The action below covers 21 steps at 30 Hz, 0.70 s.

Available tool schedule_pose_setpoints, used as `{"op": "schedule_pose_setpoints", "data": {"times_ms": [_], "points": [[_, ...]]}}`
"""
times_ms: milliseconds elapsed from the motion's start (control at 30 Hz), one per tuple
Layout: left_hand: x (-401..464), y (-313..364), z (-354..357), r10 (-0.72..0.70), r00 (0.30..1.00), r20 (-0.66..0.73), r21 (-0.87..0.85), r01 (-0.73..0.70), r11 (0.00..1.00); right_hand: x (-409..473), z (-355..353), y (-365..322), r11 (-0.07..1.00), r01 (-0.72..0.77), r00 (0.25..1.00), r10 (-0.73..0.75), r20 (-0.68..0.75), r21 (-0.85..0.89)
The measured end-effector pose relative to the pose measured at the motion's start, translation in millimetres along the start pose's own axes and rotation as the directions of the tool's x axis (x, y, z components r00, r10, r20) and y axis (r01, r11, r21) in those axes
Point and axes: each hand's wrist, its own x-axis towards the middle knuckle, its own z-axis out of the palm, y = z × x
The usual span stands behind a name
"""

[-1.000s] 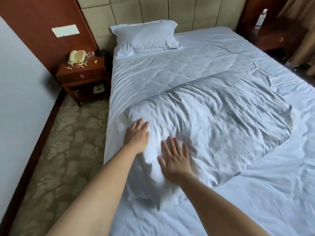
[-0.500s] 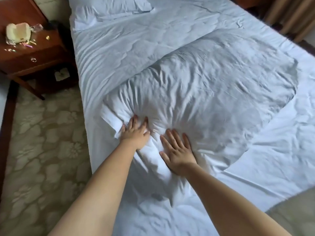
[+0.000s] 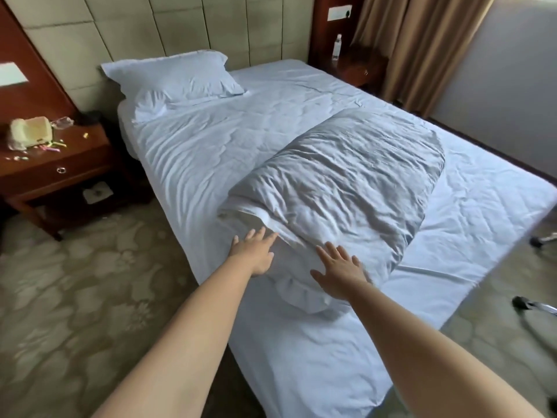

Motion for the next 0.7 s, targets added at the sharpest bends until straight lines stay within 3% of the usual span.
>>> {"op": "schedule_pose_setpoints", "data": {"times_ms": [100,467,700], "points": [[-8.5,-20.8,-3.5,0.0,1.0,-0.021,0.009,0.0,1.0,2.3,-12.8,-21.8,0.999,0.005,1.0,-0.006,-0.022,-0.045],[46.9,-63.0,-14.8,-0.016,0.997,-0.078,-0.012,0.015,1.0,65.4,-15.3,-72.1,0.993,0.092,0.986,-0.082,-0.146,0.068],[116.4,-107.4,-48.6,-0.097,0.972,-0.214,-0.018,0.096,0.995,139.4,-32.1,-106.3,0.977,0.167,0.958,-0.129,-0.255,0.133]]}}
